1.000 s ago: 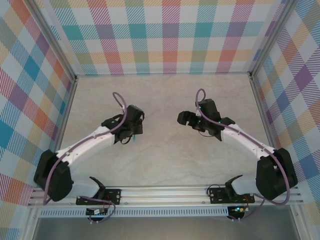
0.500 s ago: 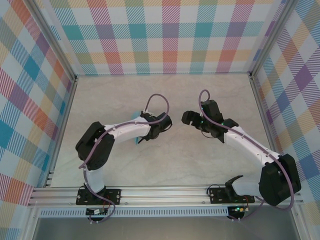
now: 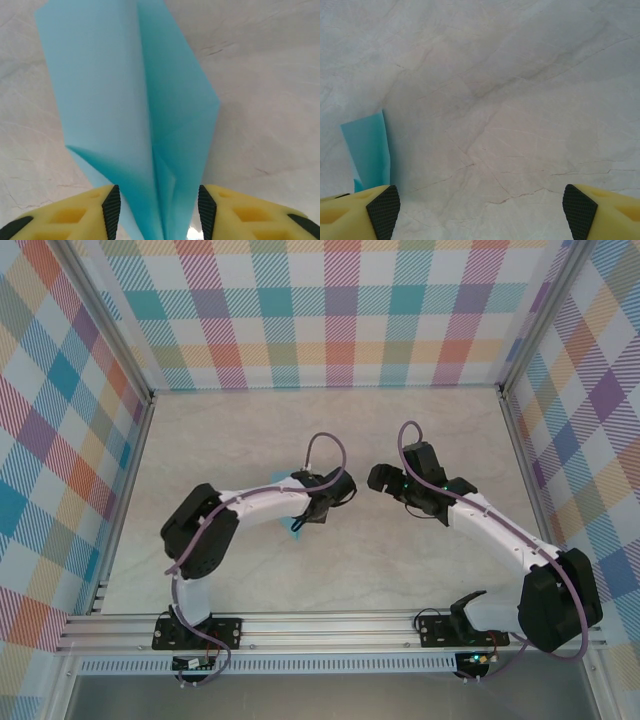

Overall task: Fold a paper plane with a square sheet of paper (pick it up from the middle)
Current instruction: Turn over the paper at the center of the table, then move the paper to the center of the table.

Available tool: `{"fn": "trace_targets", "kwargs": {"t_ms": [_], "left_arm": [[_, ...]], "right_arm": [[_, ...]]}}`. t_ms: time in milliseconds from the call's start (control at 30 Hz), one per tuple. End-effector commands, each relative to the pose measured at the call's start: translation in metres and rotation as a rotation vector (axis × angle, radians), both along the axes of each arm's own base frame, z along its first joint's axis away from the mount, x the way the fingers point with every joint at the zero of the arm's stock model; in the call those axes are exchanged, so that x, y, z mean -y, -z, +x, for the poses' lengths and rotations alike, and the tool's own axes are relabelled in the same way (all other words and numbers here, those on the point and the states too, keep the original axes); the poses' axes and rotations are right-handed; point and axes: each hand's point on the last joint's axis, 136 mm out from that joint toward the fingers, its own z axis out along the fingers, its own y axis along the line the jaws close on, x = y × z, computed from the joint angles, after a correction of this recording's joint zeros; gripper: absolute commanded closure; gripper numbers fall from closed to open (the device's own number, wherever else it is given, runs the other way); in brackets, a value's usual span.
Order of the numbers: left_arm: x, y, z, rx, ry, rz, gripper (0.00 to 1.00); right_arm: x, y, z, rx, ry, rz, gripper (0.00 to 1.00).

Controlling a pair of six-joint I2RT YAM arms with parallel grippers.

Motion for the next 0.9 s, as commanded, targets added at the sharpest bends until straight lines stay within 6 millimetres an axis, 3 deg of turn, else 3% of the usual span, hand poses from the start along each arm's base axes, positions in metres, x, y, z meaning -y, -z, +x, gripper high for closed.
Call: {"fn": "trace_targets", "kwargs": {"t_ms": [0, 167, 267, 500, 600, 733, 867], "left_arm": [[0.009, -0.03, 0.001, 0.022, 0.0, -0.25, 0.45], [-0.009, -0.04, -0.004, 0.024, -0.048, -0.458, 0.35], [-0.038, -0.037, -0.002, 0.036, -0.139, -0.534, 0.32], [-0.116, -0.026, -0.01, 0.075, -0.366, -0.585, 0.27], [-0.143, -0.023, -0.016, 0.091, -0.437, -0.562, 0.26], [-0.16, -0.021, -0.021, 0.093, -0.477, -0.555, 0.23], [-0.165, -0.017, -0.022, 0.094, -0.495, -0.566, 0.2]], "right_arm": [[-0.009, 0.006, -0.002, -0.022, -0.077, -0.007, 0.15], [-0.043, 0.012, -0.004, -0.051, -0.189, -0.006, 0.21], [-0.086, 0.013, -0.009, -0.046, -0.287, -0.014, 0.27], [-0.19, 0.043, -0.035, -0.115, -0.496, -0.091, 0.48], [-0.221, 0.051, -0.043, -0.125, -0.556, -0.093, 0.54], [-0.246, 0.064, -0.047, -0.155, -0.601, -0.079, 0.57], [-0.252, 0.086, -0.043, -0.203, -0.599, -0.121, 0.58]]}}
